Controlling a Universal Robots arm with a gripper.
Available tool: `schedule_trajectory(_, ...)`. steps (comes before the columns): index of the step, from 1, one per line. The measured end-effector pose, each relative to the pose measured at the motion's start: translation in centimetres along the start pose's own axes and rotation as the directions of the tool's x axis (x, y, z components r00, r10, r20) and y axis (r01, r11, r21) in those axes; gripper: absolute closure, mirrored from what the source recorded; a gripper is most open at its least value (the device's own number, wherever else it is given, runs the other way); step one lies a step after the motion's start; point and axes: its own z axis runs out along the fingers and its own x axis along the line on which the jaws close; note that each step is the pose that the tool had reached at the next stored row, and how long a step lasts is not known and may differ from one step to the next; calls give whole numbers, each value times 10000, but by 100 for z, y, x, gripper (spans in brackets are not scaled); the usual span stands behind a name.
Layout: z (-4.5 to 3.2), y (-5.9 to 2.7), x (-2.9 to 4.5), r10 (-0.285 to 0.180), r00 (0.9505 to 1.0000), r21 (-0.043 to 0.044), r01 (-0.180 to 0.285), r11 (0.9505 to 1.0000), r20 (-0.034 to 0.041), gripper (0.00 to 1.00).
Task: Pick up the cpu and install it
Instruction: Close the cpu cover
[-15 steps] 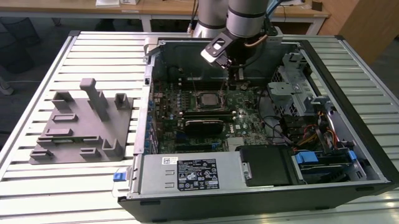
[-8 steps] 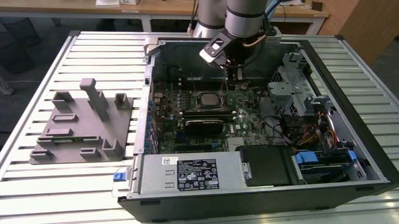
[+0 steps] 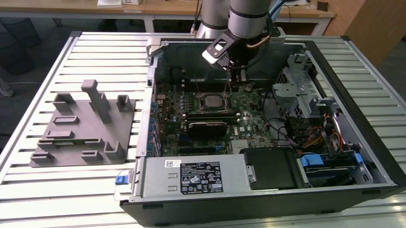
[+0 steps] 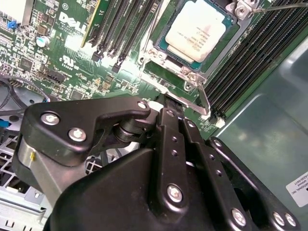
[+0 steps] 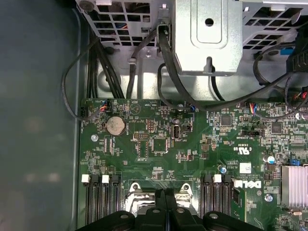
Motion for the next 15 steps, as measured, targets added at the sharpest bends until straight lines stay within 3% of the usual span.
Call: schedule_trajectory(15,-3,-86,0,0,10000,0,0,10000,0,89)
